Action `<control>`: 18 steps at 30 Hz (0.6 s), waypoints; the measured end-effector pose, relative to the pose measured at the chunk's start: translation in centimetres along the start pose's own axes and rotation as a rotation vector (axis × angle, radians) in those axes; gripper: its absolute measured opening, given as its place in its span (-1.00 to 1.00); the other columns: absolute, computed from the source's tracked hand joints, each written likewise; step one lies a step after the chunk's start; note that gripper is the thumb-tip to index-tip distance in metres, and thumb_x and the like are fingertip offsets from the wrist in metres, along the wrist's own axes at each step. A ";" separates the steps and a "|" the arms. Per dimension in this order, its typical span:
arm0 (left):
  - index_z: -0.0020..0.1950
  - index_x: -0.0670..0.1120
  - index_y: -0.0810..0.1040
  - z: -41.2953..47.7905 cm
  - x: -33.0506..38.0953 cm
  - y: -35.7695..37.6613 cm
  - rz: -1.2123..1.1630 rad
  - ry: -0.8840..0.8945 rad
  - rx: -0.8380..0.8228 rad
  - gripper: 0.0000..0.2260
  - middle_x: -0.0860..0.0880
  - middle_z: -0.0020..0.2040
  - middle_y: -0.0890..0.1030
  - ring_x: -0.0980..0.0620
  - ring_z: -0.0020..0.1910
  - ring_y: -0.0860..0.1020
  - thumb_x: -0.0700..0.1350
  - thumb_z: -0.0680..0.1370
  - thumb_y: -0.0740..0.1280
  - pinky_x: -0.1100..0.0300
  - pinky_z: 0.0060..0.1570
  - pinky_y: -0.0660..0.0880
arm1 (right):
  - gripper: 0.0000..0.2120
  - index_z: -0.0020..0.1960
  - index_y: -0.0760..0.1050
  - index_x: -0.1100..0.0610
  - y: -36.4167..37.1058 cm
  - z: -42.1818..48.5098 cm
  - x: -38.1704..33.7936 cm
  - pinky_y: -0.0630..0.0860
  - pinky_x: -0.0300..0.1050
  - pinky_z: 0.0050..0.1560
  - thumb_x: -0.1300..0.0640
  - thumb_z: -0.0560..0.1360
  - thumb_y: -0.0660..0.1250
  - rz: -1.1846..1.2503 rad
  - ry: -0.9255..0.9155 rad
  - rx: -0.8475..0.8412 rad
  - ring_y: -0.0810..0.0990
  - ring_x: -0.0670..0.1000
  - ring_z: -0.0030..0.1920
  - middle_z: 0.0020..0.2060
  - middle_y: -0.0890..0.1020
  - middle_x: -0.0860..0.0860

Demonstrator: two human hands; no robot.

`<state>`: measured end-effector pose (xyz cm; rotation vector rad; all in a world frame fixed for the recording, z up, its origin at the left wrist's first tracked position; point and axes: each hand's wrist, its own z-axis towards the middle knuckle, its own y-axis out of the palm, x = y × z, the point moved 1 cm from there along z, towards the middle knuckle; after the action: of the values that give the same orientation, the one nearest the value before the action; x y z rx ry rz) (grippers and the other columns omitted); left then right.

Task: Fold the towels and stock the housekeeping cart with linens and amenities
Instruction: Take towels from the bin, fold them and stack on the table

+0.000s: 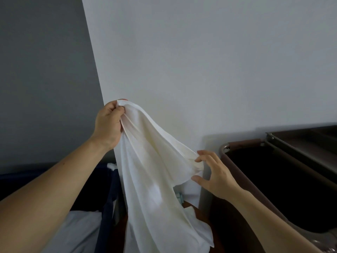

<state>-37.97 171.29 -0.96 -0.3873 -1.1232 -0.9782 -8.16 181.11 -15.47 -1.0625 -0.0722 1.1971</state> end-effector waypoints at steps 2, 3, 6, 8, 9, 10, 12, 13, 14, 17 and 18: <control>0.09 -0.13 0.60 -0.1 0.0 -0.2 -0.023 -0.008 -0.001 -0.76 -0.03 -0.07 0.62 0.07 -0.09 0.60 -0.28 0.63 0.15 0.19 -0.05 0.57 | -0.70 0.11 0.50 -0.08 0.2 0.0 -0.1 0.35 -0.29 0.29 -0.02 0.44 0.51 -0.020 -0.023 -0.023 0.39 -0.15 0.25 0.37 0.43 -0.11; 0.08 -0.12 0.60 -0.2 0.1 -0.3 -0.033 -0.013 -0.005 -0.76 -0.03 -0.07 0.62 0.08 -0.09 0.60 -0.28 0.63 0.15 0.20 -0.06 0.57 | -0.73 0.11 0.53 -0.06 0.3 0.0 -0.1 0.35 -0.28 0.31 -0.02 0.46 0.49 -0.046 -0.023 -0.049 0.37 -0.16 0.26 0.38 0.42 -0.11; 0.05 -0.10 0.62 -0.5 0.1 -0.5 -0.047 -0.017 -0.008 -0.75 -0.01 -0.08 0.64 0.09 -0.09 0.61 -0.28 0.62 0.15 0.22 -0.06 0.57 | -0.67 0.23 0.57 -0.04 0.3 0.4 0.1 0.34 -0.08 0.41 -0.08 0.50 0.43 -0.104 0.014 -0.147 0.33 -0.16 0.33 0.42 0.37 -0.16; 0.04 -0.08 0.62 -0.6 0.2 -1.2 -0.032 -0.018 0.015 -0.75 0.00 -0.07 0.64 0.09 -0.08 0.61 -0.27 0.62 0.16 0.20 -0.03 0.57 | -0.64 0.27 0.57 -0.05 0.0 0.6 0.5 0.30 -0.02 0.44 -0.16 0.53 0.36 -0.148 0.045 -0.222 0.30 -0.12 0.40 0.46 0.32 -0.17; 0.04 -0.07 0.62 -0.6 0.3 -1.7 -0.014 -0.017 0.032 -0.75 0.00 -0.06 0.64 0.09 -0.07 0.61 -0.27 0.62 0.16 0.19 -0.02 0.56 | -0.62 0.27 0.57 -0.04 -0.3 0.7 0.7 0.32 -0.02 0.45 -0.19 0.54 0.32 -0.162 0.062 -0.263 0.31 -0.12 0.40 0.45 0.34 -0.18; 0.03 -0.06 0.63 -0.7 0.3 -2.3 0.012 -0.016 0.048 -0.75 0.01 -0.07 0.63 0.10 -0.09 0.60 -0.26 0.63 0.16 0.18 -0.02 0.55 | -0.60 0.27 0.56 -0.03 -0.5 0.8 1.0 0.35 -0.04 0.44 -0.23 0.54 0.28 -0.175 0.072 -0.303 0.34 -0.14 0.38 0.41 0.39 -0.18; 0.01 -0.03 0.63 -1.0 0.3 -3.3 0.078 -0.019 0.066 -0.74 0.02 -0.10 0.62 0.11 -0.13 0.59 -0.25 0.63 0.16 0.17 -0.05 0.52 | -0.57 0.27 0.54 -0.02 -1.0 1.3 1.4 0.40 -0.17 0.34 -0.26 0.55 0.23 -0.210 0.072 -0.359 0.42 -0.17 0.27 0.29 0.49 -0.20; 0.01 -0.03 0.62 -1.1 0.2 -3.7 0.114 -0.021 0.067 -0.74 0.00 -0.10 0.61 0.09 -0.12 0.58 -0.25 0.63 0.15 0.15 -0.05 0.51 | -0.58 0.25 0.54 -0.03 -1.3 1.6 1.4 0.42 -0.23 0.24 -0.26 0.56 0.22 -0.234 0.068 -0.379 0.45 -0.18 0.22 0.21 0.51 -0.22; 0.02 -0.05 0.61 -1.2 0.1 -4.1 0.162 -0.018 0.062 -0.75 -0.01 -0.08 0.60 0.05 -0.09 0.56 -0.24 0.63 0.15 0.12 -0.03 0.49 | -0.63 0.18 0.55 -0.04 -1.8 2.0 1.3 0.42 -0.29 0.12 -0.27 0.57 0.21 -0.261 0.062 -0.394 0.49 -0.17 0.14 0.11 0.51 -0.24; 0.12 -0.11 0.58 -1.1 -0.1 -5.6 0.380 0.021 0.048 -0.78 -0.02 -0.05 0.58 0.05 -0.09 0.54 -0.23 0.65 0.14 0.22 -0.04 0.49 | -0.73 -0.11 0.47 -0.06 -4.0 4.2 0.7 0.39 -0.27 -0.25 -0.23 0.58 0.23 -0.310 0.064 -0.381 0.57 -0.09 -0.17 -0.21 0.55 -0.18; 0.14 -0.14 0.57 -0.8 0.0 -6.1 0.450 0.035 0.044 -0.79 -0.02 -0.07 0.57 0.08 -0.13 0.53 -0.22 0.65 0.14 0.30 -0.11 0.48 | -0.70 -0.16 0.46 -0.01 -5.3 5.3 0.3 0.41 -0.18 -0.28 -0.22 0.57 0.25 -0.315 0.067 -0.351 0.57 -0.04 -0.22 -0.27 0.55 -0.12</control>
<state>-42.53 167.39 -2.48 -0.5565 -0.9675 -0.5609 -7.20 184.84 -9.06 -1.3400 -0.3953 0.8792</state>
